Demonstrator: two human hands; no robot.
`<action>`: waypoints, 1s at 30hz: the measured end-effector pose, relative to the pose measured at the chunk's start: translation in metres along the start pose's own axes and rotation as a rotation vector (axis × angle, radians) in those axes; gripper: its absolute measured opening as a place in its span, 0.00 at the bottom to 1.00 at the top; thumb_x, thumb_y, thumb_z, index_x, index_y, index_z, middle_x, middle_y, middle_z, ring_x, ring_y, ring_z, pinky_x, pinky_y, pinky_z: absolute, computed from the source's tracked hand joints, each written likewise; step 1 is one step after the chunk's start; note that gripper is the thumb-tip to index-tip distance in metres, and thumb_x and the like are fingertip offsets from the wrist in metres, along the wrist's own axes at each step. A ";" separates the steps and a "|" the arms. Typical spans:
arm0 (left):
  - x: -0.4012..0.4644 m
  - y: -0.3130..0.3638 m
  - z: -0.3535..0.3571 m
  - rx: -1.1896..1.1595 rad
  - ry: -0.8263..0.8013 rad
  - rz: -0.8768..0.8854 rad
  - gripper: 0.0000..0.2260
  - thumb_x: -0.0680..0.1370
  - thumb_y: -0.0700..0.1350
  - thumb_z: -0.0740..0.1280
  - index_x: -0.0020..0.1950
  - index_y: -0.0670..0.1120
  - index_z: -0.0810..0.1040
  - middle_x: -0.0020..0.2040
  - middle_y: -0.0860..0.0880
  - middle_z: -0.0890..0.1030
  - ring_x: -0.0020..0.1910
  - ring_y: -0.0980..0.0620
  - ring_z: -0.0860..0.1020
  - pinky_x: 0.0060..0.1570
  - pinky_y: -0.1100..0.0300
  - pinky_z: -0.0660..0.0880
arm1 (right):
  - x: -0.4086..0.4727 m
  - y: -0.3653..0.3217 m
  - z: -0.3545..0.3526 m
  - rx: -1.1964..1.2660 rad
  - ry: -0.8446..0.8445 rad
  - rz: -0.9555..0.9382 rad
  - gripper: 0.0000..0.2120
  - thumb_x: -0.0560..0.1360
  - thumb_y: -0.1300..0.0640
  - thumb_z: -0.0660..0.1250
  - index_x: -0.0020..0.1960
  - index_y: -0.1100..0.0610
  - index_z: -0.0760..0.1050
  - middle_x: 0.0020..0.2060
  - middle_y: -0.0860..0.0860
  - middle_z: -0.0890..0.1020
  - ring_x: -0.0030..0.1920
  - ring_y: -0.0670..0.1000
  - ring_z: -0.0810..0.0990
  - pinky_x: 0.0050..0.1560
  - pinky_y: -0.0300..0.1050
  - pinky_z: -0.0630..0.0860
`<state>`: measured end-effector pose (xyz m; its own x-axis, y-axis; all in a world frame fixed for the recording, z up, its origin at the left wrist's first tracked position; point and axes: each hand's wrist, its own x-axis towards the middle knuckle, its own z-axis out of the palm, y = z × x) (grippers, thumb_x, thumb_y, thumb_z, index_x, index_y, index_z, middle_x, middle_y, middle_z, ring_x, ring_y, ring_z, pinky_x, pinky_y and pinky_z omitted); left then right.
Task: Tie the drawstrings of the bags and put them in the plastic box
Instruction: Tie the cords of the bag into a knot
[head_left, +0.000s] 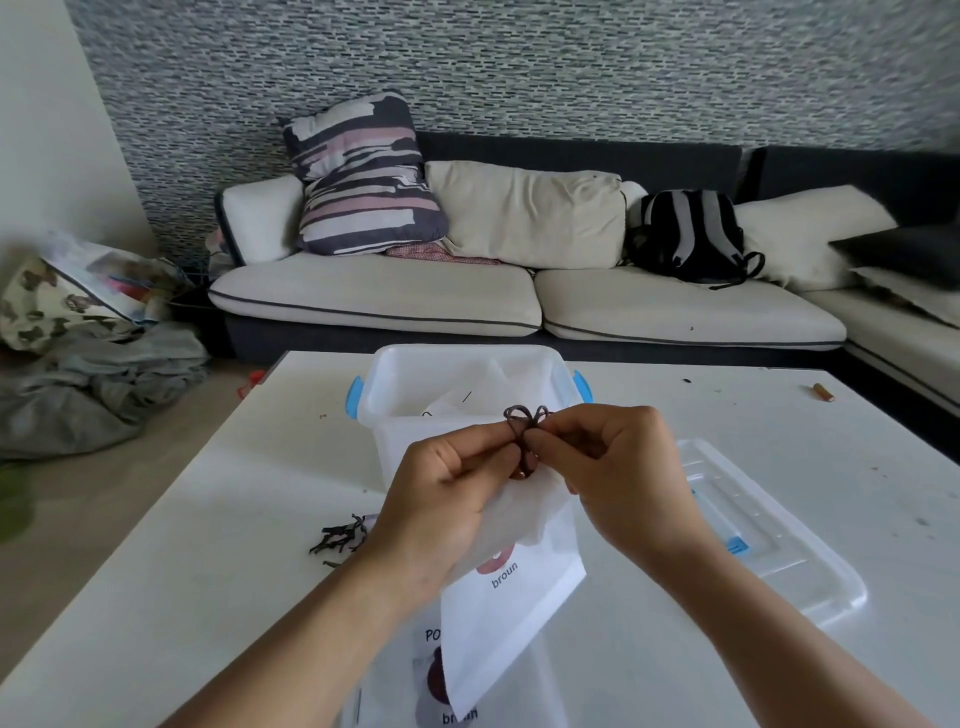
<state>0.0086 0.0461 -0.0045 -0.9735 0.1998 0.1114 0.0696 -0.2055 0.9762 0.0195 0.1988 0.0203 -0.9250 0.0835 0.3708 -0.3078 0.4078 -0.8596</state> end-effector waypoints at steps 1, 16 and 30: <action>-0.001 0.001 0.000 0.003 -0.006 -0.008 0.12 0.79 0.37 0.67 0.51 0.51 0.87 0.49 0.47 0.87 0.53 0.47 0.83 0.65 0.43 0.74 | 0.000 0.000 0.000 0.001 0.001 0.006 0.08 0.74 0.64 0.74 0.37 0.56 0.84 0.22 0.41 0.78 0.24 0.42 0.73 0.29 0.28 0.65; 0.001 0.001 0.002 0.022 0.188 0.009 0.08 0.77 0.41 0.71 0.40 0.48 0.88 0.35 0.48 0.82 0.35 0.54 0.77 0.43 0.63 0.77 | 0.001 0.004 0.002 -0.044 -0.119 -0.010 0.07 0.75 0.64 0.72 0.40 0.55 0.86 0.25 0.47 0.79 0.25 0.44 0.71 0.31 0.33 0.69; 0.001 -0.002 -0.003 -0.108 0.132 -0.083 0.06 0.76 0.39 0.71 0.41 0.40 0.86 0.35 0.46 0.81 0.36 0.53 0.77 0.44 0.64 0.77 | -0.003 -0.003 0.001 0.012 -0.194 -0.078 0.12 0.77 0.69 0.67 0.46 0.55 0.86 0.32 0.40 0.84 0.33 0.40 0.80 0.39 0.28 0.72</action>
<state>0.0067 0.0441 -0.0073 -0.9956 0.0941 -0.0014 -0.0294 -0.2970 0.9544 0.0226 0.1960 0.0215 -0.9237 -0.1250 0.3622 -0.3812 0.3955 -0.8356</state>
